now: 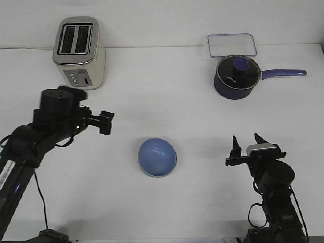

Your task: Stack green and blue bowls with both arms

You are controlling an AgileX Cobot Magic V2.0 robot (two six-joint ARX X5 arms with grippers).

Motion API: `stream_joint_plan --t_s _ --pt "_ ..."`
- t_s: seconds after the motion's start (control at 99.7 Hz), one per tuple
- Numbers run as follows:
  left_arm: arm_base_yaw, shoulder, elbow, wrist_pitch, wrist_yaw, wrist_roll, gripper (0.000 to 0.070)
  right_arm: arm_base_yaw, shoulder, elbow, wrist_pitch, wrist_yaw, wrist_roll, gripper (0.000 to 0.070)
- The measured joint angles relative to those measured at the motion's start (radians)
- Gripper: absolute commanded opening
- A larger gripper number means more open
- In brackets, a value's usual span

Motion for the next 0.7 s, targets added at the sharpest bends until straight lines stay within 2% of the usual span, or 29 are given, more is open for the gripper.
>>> stream_joint_plan --t_s 0.13,0.251,0.702 --pt "0.080 -0.088 -0.023 0.036 -0.008 0.010 0.0589 0.000 0.000 0.000 0.000 0.000 0.000 0.0493" --pt "0.123 -0.193 -0.151 0.128 -0.008 0.018 0.0589 0.000 0.000 0.000 0.000 0.000 0.000 0.0493" --pt "0.134 -0.592 -0.936 0.739 -0.007 0.005 0.0590 0.000 0.000 0.000 0.000 0.000 0.000 0.0493"
